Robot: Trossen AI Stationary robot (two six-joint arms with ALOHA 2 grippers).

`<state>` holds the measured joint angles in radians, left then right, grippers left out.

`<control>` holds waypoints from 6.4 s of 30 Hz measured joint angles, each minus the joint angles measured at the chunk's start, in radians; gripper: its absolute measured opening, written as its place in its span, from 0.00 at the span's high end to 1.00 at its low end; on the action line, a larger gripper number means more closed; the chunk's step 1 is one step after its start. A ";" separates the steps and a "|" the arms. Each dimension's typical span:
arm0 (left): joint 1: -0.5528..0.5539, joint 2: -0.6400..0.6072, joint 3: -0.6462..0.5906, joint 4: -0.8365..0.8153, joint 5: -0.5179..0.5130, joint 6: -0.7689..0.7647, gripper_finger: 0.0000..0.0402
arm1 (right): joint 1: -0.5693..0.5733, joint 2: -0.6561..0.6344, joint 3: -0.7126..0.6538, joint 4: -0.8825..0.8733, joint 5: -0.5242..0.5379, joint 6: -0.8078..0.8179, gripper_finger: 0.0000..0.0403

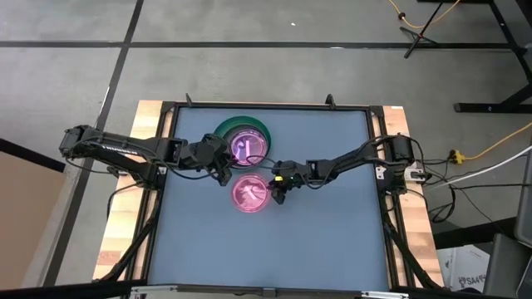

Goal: Stack plastic plates
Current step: Stack the pink plate on the other pink plate

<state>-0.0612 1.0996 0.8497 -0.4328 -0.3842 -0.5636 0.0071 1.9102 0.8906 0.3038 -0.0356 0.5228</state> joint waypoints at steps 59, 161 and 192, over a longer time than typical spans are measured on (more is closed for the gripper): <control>0.000 0.000 0.000 0.000 0.000 0.000 0.80 | -0.036 0.008 0.000 0.121 0.105 -0.160 1.00; 0.000 0.000 0.000 -0.001 0.000 0.000 0.80 | -0.295 0.002 0.275 -0.045 0.196 -0.397 1.00; 0.000 0.000 0.000 -0.001 0.001 0.000 0.80 | -0.334 0.091 0.275 0.025 0.122 -0.409 0.82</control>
<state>-0.0613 1.0996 0.8497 -0.4339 -0.3835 -0.5640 -0.3268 2.0009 1.1652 0.3285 0.0859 0.1138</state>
